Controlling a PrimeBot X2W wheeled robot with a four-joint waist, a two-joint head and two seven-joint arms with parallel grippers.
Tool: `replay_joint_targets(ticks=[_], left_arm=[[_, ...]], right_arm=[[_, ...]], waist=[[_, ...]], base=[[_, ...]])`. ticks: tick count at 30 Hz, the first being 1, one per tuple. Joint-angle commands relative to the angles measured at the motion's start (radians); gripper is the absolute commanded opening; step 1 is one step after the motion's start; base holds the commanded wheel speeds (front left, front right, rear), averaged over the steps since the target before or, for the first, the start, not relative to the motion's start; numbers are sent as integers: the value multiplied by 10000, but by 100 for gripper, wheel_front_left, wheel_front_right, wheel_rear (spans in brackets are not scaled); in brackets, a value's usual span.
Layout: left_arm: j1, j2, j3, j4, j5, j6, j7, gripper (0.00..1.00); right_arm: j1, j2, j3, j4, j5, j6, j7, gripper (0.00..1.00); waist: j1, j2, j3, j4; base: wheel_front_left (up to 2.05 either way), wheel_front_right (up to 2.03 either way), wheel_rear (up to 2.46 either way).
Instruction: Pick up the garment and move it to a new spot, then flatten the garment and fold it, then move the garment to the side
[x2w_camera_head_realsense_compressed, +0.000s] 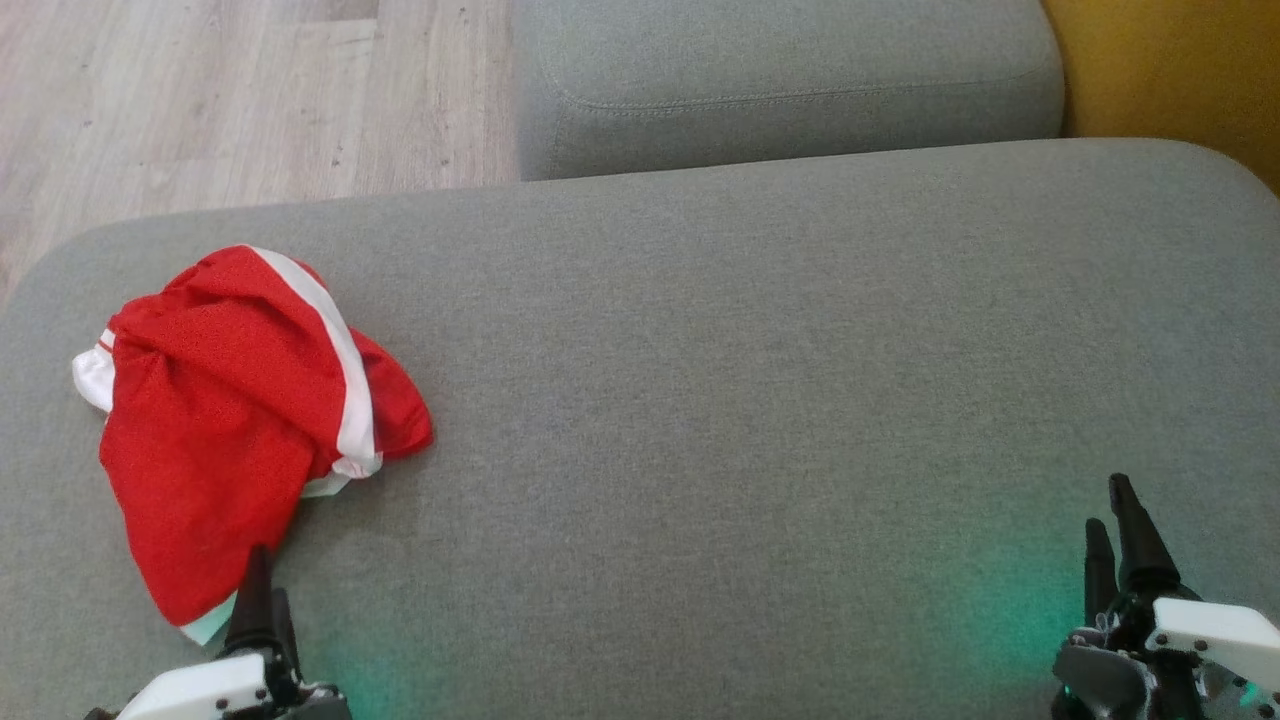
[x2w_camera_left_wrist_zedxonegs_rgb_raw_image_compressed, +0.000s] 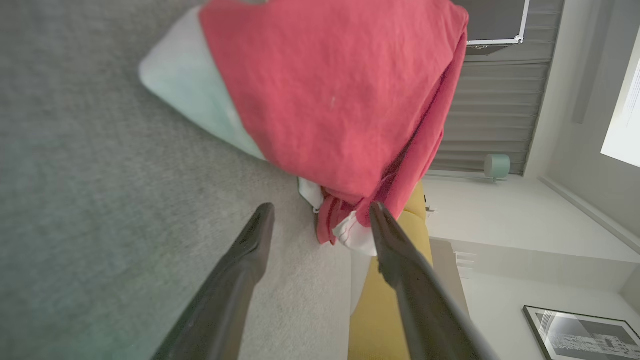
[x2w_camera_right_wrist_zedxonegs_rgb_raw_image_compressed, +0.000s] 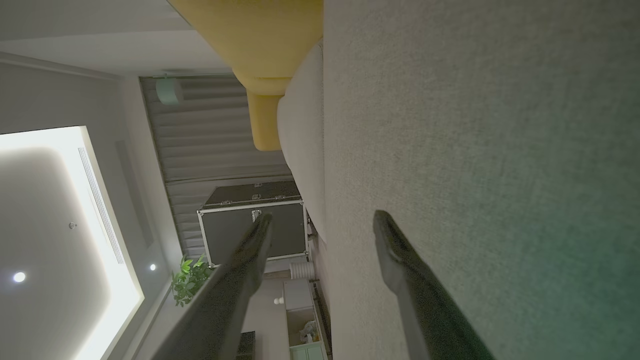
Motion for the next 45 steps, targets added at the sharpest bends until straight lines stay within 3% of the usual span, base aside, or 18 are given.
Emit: replay_joint_targets(ticks=[1,18,29,45], left_arm=[[-413,43,0,-376,52,-4,-70,100],[-278,56,242,-730,650,-15,-575,100],[-380,65,640,-1078,1750,-22,-902,100],[-372,77,377,-2036,4014,146,-1346,100]], right_arm=[[-423,-35,79,-375,-77,0,-98,100],[-480,-46,293,-695,-1419,-1,-599,100],[-600,-53,555,-1271,-3699,-2,-924,100],[-604,-62,1197,-2055,-6639,-3,-1366,100]], waist=[[0,-1,-7,-6],[0,-1,-74,-23],[0,-1,-87,-34],[0,-1,-59,-124]], base=[[0,0,0],[0,0,0],[0,0,0],[0,0,0]])
